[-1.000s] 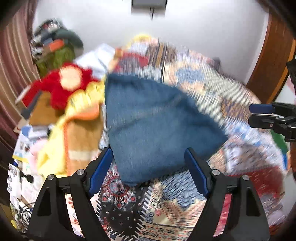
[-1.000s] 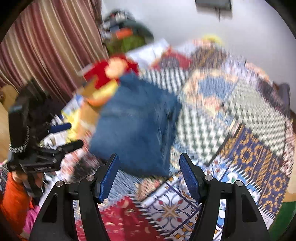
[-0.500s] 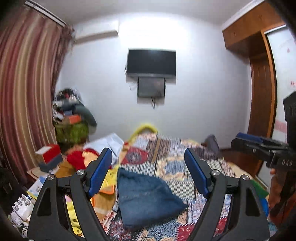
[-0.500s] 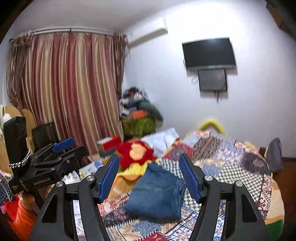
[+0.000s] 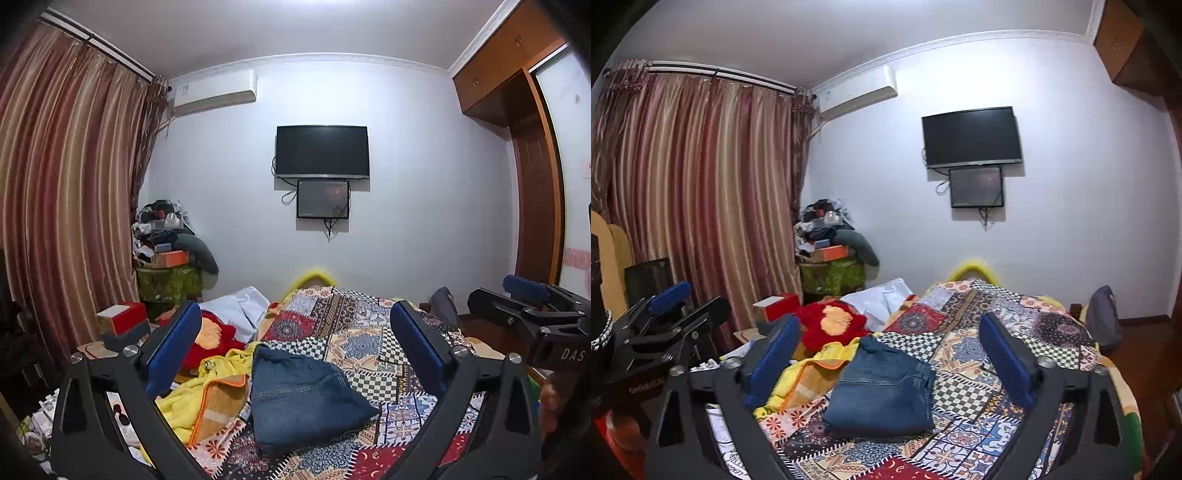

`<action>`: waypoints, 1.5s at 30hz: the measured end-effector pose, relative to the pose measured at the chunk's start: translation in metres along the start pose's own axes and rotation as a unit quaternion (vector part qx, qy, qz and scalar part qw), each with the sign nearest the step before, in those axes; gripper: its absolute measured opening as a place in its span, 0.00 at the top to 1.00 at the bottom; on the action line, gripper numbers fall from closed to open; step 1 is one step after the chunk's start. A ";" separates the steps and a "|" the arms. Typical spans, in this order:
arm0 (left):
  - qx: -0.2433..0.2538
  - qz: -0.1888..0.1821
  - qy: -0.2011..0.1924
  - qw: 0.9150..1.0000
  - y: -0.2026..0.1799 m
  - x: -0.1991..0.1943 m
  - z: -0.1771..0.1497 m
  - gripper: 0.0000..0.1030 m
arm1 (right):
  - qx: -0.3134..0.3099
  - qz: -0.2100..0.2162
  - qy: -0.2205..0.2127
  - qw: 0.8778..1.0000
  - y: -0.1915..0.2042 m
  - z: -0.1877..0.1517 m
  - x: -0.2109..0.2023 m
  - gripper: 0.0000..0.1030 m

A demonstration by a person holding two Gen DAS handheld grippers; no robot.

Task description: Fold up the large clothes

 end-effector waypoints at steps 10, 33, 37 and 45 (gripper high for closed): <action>-0.009 -0.006 0.014 1.000 0.001 0.003 -0.011 0.00 | 0.008 -0.019 0.008 1.000 -0.010 -0.005 0.001 0.00; -0.010 -0.011 0.030 0.999 0.009 0.016 -0.018 0.00 | 0.005 -0.019 0.017 1.000 -0.013 -0.007 0.006 0.00; -0.011 -0.013 0.031 0.999 0.010 0.017 -0.019 0.00 | 0.004 -0.020 0.018 1.000 -0.013 -0.007 0.006 0.00; -0.006 -0.011 0.031 0.999 0.011 0.018 -0.020 0.00 | 0.002 -0.021 0.017 1.000 -0.013 -0.007 0.005 0.00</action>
Point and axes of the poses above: each gripper's, at about its wrist camera, not at the fingertips, and x roughly the way its jaws point, y to its left, z to its top, the point moved 8 cm from there along x, roughly the way its jaws point, and after that the axes turned 9 degrees about -z, right-handed, at the moved point
